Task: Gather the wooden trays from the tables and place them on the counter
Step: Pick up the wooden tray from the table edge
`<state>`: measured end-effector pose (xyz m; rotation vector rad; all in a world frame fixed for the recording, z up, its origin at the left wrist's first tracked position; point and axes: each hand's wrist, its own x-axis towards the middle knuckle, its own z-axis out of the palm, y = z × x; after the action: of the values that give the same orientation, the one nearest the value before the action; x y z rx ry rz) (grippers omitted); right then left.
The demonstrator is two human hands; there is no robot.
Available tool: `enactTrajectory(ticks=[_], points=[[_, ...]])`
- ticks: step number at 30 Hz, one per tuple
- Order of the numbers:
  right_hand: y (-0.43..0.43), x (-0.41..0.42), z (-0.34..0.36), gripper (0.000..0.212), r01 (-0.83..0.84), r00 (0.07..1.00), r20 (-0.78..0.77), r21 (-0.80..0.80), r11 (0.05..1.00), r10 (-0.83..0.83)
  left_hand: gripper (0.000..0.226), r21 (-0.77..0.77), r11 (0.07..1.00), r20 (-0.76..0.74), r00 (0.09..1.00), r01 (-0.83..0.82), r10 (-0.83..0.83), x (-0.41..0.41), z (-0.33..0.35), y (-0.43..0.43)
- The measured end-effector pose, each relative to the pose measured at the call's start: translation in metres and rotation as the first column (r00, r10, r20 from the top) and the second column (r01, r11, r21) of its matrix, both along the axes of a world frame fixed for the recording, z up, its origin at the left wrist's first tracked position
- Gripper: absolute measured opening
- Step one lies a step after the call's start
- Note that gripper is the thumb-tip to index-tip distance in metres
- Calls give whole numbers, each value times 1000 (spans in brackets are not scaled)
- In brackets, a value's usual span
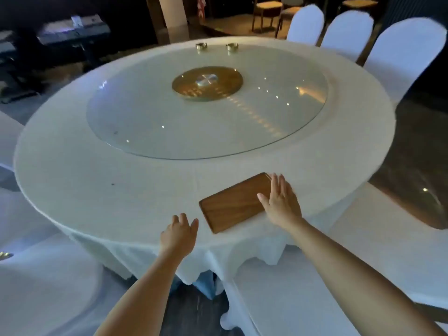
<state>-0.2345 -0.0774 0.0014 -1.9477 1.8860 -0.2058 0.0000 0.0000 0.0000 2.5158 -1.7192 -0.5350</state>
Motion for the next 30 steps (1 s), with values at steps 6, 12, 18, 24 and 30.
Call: enactTrajectory(ticks=[6,12,18,24,30], points=[[-43,-9,-31,57,147,985,-82,-33,989,-149,54,144,987,-70,995,-65,76,-7,-44,-40],[-68,-15,-51,53,203,977,-88,85,975,-196,54,190,977,-135,983,-96,123,-14,-66,-61],[-83,-19,-62,54,204,975,-123,151,967,-186,56,202,969,-243,951,-144,192,-16,-75,-79],[-83,-9,-62,52,106,986,-146,156,982,-83,58,164,960,-284,921,-228,267,6,-76,-77],[-75,50,-52,51,-31,1000,3,189,982,31,56,68,914,-286,870,-400,402,64,-58,-49]])
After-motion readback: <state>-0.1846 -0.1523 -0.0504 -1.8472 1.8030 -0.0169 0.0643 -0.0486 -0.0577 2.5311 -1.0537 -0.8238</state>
